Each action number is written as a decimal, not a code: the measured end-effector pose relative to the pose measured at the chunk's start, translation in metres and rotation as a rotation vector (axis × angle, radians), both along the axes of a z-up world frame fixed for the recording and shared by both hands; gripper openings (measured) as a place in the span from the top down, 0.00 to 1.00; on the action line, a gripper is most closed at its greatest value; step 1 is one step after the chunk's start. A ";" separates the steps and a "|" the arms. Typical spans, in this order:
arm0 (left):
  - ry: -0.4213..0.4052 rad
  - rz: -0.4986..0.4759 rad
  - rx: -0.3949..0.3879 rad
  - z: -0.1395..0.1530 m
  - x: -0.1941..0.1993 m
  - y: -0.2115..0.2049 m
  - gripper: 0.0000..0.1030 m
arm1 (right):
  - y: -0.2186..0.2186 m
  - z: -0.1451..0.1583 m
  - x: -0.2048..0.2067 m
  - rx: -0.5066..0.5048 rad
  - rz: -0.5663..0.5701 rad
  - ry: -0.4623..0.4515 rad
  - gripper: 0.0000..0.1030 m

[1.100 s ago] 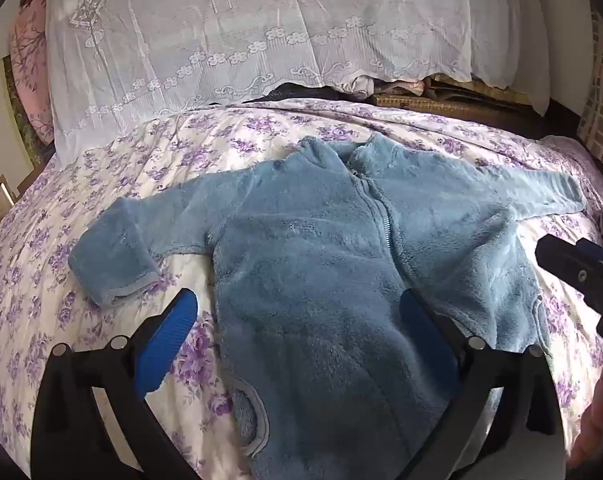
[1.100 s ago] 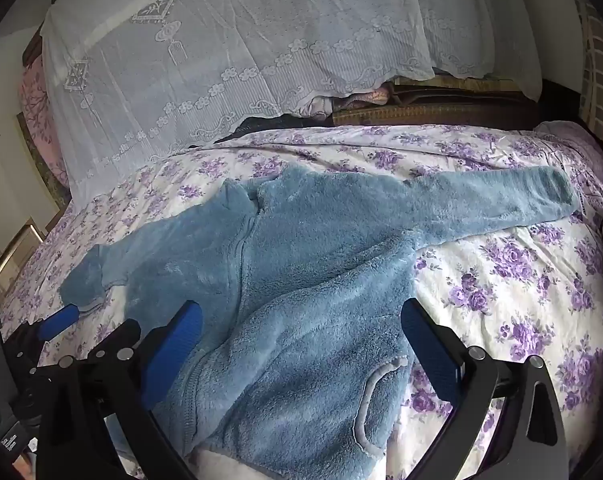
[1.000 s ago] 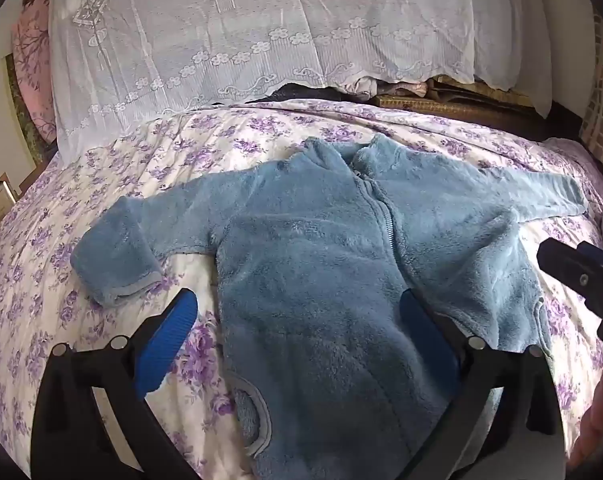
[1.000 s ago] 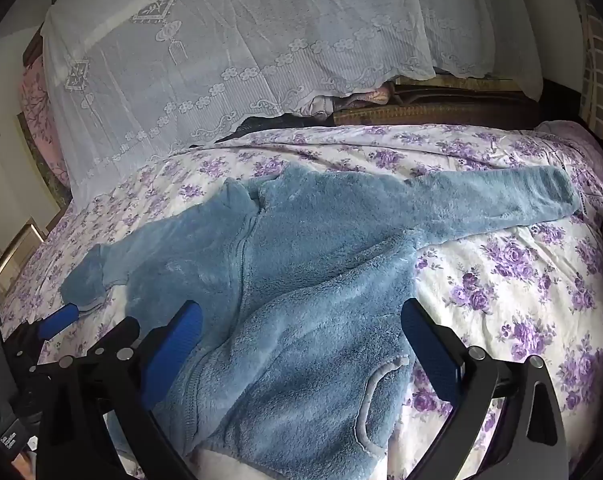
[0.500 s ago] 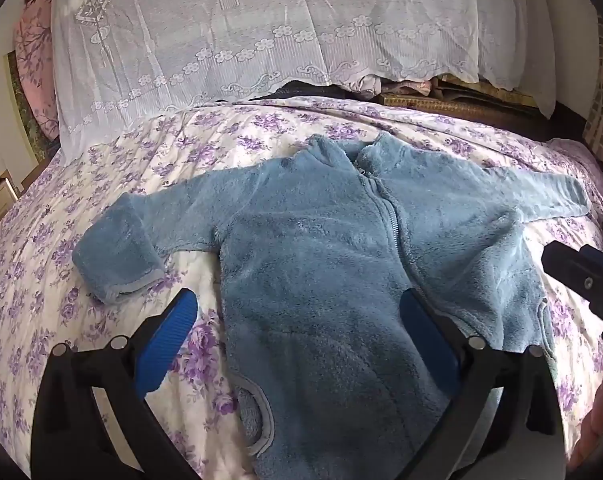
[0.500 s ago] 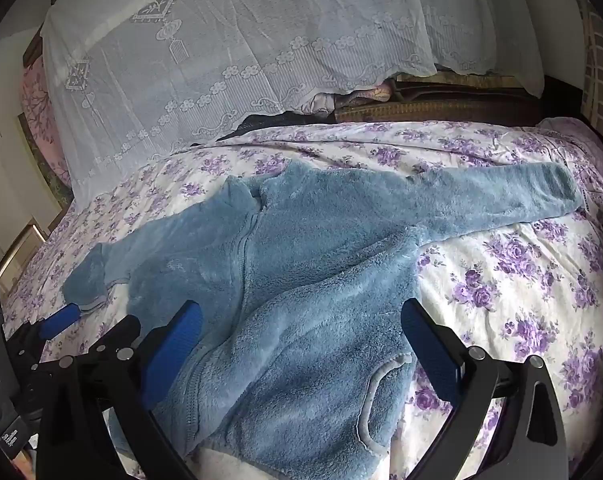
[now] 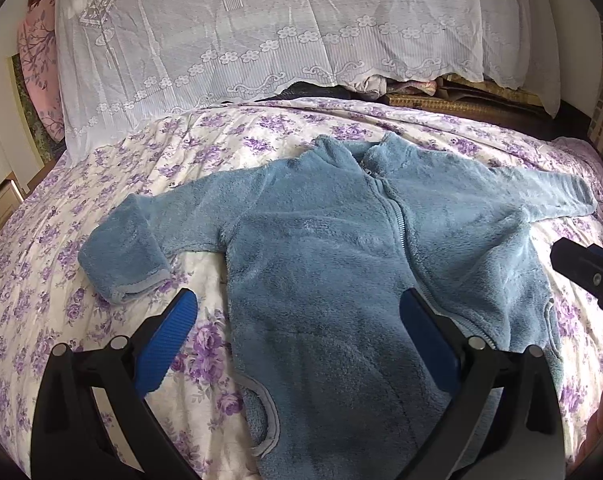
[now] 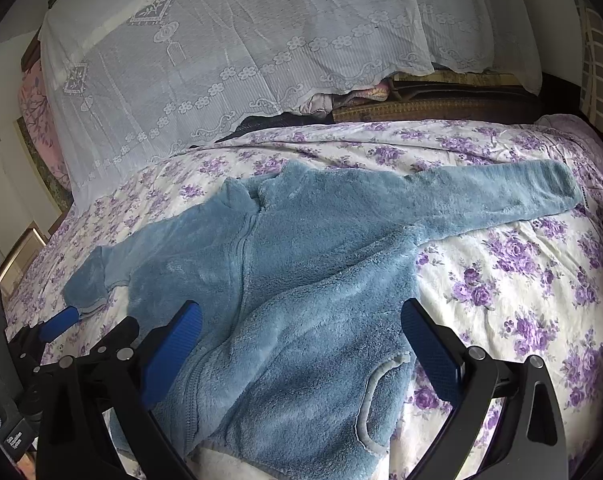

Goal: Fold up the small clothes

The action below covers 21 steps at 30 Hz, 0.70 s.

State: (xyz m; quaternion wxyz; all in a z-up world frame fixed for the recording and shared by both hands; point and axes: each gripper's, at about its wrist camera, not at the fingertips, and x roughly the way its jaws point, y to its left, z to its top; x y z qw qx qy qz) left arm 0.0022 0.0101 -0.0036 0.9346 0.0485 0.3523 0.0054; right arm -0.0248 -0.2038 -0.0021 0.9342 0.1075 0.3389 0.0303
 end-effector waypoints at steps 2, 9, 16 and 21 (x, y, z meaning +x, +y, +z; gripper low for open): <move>0.000 0.002 0.002 0.000 0.000 0.000 0.04 | 0.000 0.000 0.000 0.000 -0.001 0.000 0.03; 0.000 0.001 0.001 0.000 0.000 0.001 0.04 | -0.002 0.000 -0.001 0.006 -0.001 -0.001 0.03; 0.001 0.000 0.001 0.000 0.000 0.001 0.04 | -0.002 0.001 0.000 0.008 -0.002 -0.001 0.03; 0.001 0.002 0.001 0.000 0.001 0.001 0.04 | -0.003 0.001 0.000 0.008 -0.002 -0.001 0.03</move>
